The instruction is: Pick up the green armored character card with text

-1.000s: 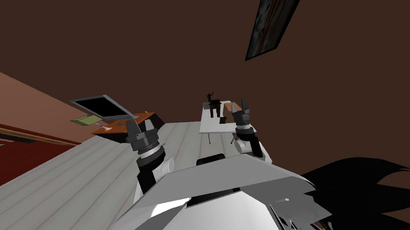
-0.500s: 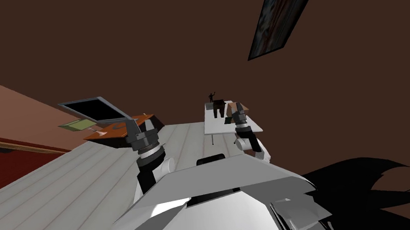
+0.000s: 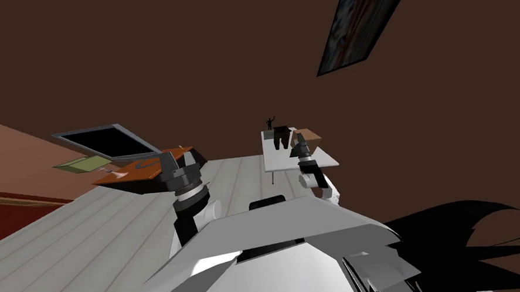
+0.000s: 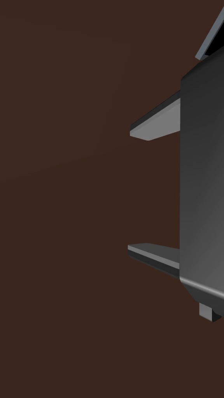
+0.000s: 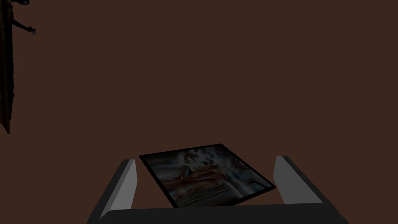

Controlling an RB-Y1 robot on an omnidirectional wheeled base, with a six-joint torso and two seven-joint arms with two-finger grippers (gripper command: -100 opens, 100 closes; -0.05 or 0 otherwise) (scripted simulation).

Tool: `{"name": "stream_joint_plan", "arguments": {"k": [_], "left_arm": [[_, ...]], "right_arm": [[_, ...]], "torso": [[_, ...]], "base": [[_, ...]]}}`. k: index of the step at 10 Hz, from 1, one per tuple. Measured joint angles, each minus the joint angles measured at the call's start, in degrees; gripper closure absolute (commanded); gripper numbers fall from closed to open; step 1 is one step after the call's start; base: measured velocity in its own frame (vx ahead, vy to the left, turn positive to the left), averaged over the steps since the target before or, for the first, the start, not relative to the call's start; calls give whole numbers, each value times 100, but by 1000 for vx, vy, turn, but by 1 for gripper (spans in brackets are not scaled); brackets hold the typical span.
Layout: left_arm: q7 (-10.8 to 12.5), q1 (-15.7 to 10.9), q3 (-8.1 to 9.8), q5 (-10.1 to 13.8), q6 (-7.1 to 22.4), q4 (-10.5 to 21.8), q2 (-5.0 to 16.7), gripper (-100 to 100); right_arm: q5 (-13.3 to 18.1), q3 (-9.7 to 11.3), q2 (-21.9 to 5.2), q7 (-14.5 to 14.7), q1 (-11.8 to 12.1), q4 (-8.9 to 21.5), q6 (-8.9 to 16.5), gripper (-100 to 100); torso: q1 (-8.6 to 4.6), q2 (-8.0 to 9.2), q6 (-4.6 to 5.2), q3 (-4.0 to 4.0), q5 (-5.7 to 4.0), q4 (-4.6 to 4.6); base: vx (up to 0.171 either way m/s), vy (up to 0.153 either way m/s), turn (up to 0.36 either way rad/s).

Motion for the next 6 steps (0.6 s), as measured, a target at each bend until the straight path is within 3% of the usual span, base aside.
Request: {"name": "stream_joint_plan", "arguments": {"k": [1, 6], "left_arm": [[0, 0, 0, 0, 0, 0, 0, 0], [0, 0, 0, 0, 0, 0, 0, 0]], "right_arm": [[-95, -109, -53, 138, -141, 215, 57, -100], [-395, -378, -113, 792, -345, 803, 163, -100]], "torso": [[10, -7, 0, -3, 1, -1], [-2, -2, -1, -1, 0, 0]], "base": [[68, 149, -64], [65, 161, -94]]}}
